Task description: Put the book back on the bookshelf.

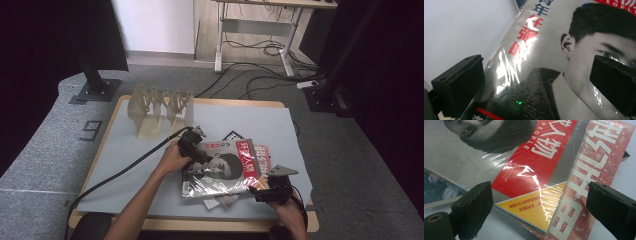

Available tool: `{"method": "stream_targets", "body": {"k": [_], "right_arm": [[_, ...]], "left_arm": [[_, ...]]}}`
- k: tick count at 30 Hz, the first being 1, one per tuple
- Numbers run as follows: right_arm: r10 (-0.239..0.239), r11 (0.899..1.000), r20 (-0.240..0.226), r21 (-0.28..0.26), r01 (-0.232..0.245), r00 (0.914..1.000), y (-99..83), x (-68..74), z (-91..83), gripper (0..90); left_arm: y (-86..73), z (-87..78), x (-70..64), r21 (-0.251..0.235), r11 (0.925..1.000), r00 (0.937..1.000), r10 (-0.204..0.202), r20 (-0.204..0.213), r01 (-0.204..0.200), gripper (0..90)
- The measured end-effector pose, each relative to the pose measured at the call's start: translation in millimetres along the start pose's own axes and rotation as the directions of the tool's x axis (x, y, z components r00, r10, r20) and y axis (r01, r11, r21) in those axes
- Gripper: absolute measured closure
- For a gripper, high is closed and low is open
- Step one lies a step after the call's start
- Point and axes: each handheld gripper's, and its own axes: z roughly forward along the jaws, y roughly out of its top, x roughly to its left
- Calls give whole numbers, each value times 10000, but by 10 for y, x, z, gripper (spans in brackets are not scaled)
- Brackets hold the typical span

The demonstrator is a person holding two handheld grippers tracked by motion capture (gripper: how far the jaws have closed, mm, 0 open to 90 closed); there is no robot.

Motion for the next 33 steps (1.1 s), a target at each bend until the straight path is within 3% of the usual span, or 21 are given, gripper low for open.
{"method": "stream_targets", "body": {"k": [5,8,33], "right_arm": [[-12,10000,-5,-11,12,10000,-7,-3,2,71],[-72,10000,-23,-16,72,10000,-7,-1,-2,75],[-398,9991,92,138,397,9992,-55,-3,-39,92]], "left_arm": [[2,4,11,14,10000,10000,-32,-17,32,0],[-9,23,16,295,9996,9993,-30,-381,41,0],[-68,-20,-47,591,9982,9992,-98,-399,121,0]]}}
